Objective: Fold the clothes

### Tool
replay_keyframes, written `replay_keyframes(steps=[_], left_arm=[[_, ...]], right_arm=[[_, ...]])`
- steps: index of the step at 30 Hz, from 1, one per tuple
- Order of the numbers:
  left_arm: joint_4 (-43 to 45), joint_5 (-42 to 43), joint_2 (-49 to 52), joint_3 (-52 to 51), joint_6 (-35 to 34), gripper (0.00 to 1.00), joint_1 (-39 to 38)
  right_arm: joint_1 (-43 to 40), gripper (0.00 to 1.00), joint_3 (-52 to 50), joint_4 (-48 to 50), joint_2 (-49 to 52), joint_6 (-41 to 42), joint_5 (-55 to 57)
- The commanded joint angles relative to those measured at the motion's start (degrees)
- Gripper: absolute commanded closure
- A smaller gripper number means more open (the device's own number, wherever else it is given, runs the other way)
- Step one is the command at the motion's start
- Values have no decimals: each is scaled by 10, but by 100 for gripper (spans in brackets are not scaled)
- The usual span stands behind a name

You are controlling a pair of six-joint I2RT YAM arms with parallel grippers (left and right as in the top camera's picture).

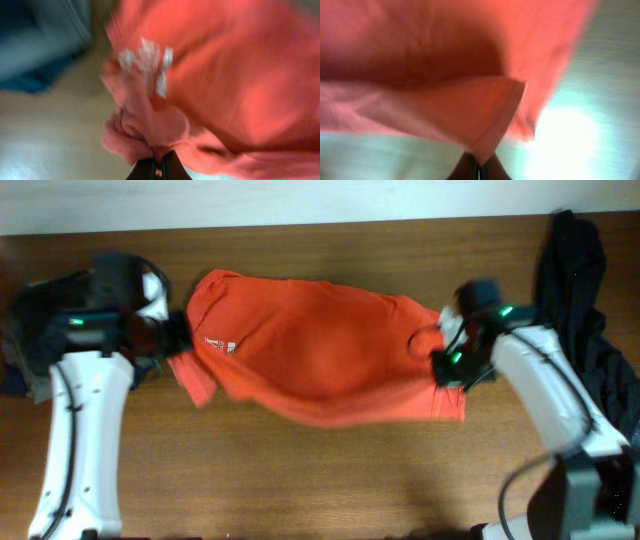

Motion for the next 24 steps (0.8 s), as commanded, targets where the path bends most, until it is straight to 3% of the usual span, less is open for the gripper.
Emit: replay_keyframes(steps=[1,6,9,15,24], left_arm=[[-4,-4,-6,103,10,99,35],[-31,2,-6,223,9,99,93],[-53,63,-6,314,9,99,146],[-82,138,-6,437,3,99,203],[-116,138,-28,560,3,99,221]], right_arm=[[-22,96,156,-71,-62,6,59],[-50,96,337,-185,-80,-2,66],[-59,96,436,-249,-90,-3,81],[-59,96,545,-288,-127,-5,106],[-59,96,621,-271,-182,20,155]])
